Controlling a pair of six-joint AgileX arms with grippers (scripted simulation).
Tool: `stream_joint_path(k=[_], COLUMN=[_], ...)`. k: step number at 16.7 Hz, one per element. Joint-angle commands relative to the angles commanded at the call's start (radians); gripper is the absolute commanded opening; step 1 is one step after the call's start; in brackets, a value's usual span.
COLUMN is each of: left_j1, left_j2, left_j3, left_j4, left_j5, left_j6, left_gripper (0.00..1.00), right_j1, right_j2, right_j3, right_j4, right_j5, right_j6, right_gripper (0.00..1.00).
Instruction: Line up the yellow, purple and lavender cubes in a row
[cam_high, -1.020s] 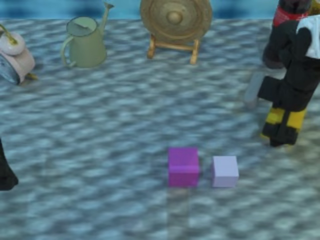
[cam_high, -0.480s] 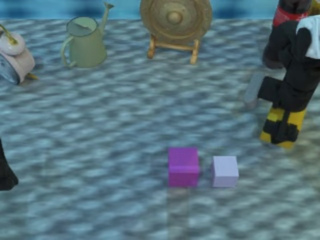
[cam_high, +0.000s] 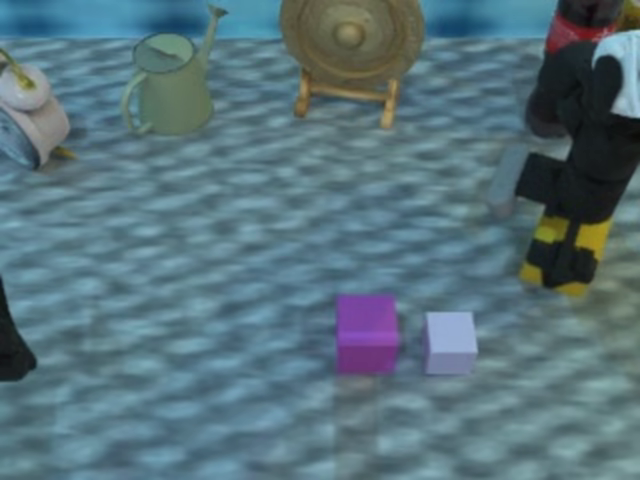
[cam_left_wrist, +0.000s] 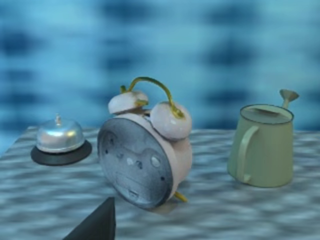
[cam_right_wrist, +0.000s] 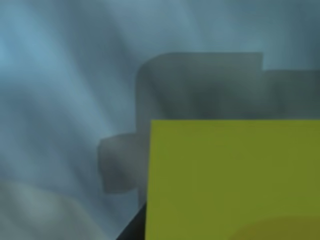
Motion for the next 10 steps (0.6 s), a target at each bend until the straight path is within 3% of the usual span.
stream_joint_path(k=[10], left_j1=[0.000], left_j2=[0.000], left_j3=[0.000], left_j4=[0.000], left_j5=[0.000], left_j6=[0.000], left_gripper=[1.00], right_j1=[0.009], right_j2=[-0.082], right_j3=[0.159], right_j4=[-0.241], right_j5=[-0.001], right_j6=[-0.002], right_gripper=[0.00])
